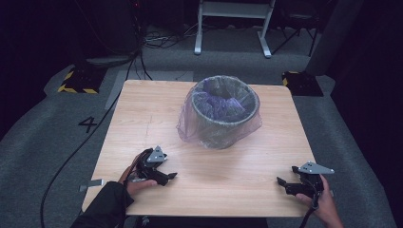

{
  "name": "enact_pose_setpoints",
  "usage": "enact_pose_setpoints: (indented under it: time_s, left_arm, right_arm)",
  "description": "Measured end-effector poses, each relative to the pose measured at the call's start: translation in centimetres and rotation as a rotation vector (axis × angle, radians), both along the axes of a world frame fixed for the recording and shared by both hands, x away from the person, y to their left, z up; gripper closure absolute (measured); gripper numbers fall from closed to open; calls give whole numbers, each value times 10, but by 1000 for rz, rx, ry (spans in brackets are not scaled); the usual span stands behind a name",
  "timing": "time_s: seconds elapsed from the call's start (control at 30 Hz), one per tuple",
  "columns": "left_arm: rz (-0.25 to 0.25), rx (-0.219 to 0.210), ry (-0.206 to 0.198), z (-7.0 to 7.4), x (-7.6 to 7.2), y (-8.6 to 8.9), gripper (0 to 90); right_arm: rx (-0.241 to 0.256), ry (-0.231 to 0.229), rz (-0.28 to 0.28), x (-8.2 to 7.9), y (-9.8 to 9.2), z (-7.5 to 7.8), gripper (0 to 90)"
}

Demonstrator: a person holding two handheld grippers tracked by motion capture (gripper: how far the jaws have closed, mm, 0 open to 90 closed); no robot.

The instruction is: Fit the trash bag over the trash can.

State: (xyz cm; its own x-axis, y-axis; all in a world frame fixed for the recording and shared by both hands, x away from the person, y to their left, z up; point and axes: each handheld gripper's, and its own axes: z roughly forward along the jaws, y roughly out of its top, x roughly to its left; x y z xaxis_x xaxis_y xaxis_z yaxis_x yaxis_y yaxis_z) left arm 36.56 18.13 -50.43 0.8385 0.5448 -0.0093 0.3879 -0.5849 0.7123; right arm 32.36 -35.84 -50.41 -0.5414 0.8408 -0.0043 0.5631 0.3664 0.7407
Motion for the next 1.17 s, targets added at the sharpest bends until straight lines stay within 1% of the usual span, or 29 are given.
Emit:
enact_pose_setpoints:
  time_s: [0.53, 1.17]
  left_arm:
    - [-4, -1, 1, 0, 0, 0, 149]
    - [-4, 0, 0, 0, 0, 0, 149]
  right_arm:
    - [-4, 2, -3, 2, 1, 0, 134]
    - [-2, 4, -4, 4, 1, 0, 131]
